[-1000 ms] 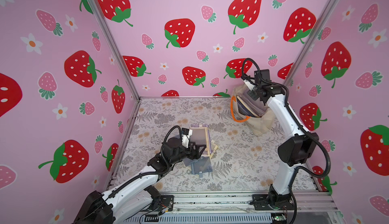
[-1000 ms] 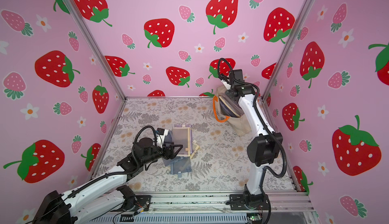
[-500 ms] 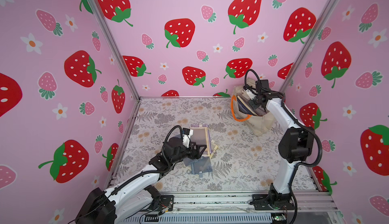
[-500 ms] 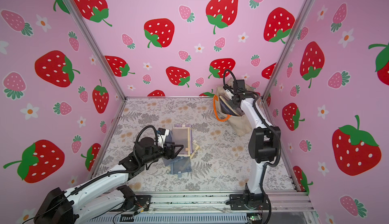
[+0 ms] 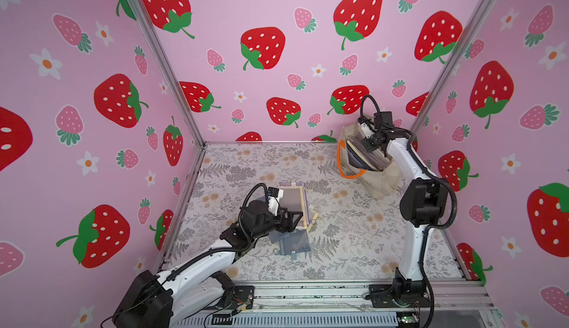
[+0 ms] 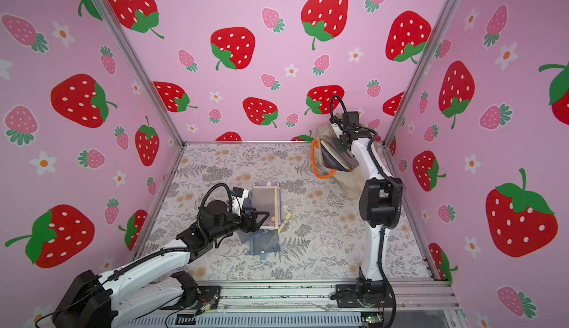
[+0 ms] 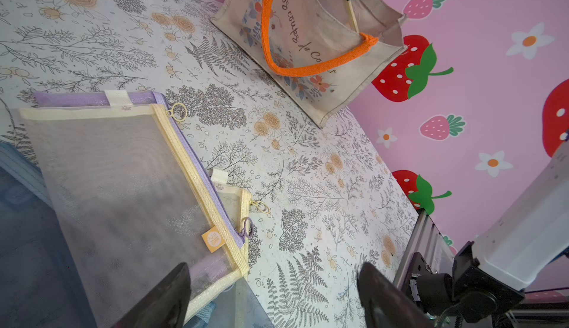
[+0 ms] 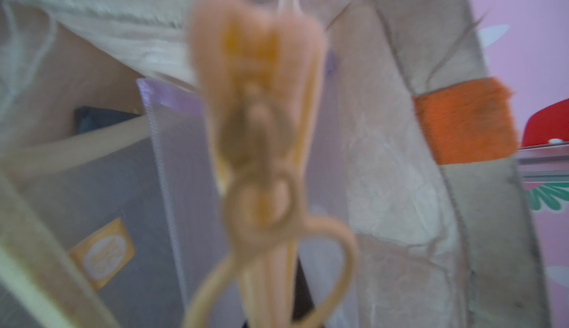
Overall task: Put the pencil pouch into the canvas bag
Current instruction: Place the pencil pouch in the canvas bag.
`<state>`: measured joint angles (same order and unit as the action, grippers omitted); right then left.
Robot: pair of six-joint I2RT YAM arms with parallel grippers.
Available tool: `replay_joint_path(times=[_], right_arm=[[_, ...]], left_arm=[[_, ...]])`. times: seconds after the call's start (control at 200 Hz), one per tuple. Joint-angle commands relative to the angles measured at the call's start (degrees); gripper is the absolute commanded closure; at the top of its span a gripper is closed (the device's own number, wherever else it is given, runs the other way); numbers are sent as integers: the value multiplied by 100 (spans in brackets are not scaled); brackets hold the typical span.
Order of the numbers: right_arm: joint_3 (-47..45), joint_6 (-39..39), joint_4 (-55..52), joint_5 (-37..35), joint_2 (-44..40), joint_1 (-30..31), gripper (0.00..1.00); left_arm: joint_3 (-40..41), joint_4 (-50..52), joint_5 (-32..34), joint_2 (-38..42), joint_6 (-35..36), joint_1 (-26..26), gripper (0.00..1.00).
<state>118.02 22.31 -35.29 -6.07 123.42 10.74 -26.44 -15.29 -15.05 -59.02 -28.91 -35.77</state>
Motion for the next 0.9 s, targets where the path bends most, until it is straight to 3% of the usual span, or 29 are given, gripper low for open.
replay_joint_path(times=[0.0,0.32,0.525,0.605,0.73,0.896], right_arm=[[125,-30,-250,108,59,4,100],[-177,155,-246,-94,-57,0,100],[-429,-111,-98,88,-389,41,56],[-568,-199,-61,136,-559,77,44],[-965,-303,262,251,-887,108,44],[-833,-431,49,351,-799,104,45]], left_arm=[[16,-157,37,-36,56,42,13],[-67,-256,-59,-206,17,52,13],[-100,-87,99,-197,-19,61,13],[-176,73,134,-249,-21,66,13],[-198,237,254,-263,-69,77,14],[-160,309,320,-198,-159,83,14]])
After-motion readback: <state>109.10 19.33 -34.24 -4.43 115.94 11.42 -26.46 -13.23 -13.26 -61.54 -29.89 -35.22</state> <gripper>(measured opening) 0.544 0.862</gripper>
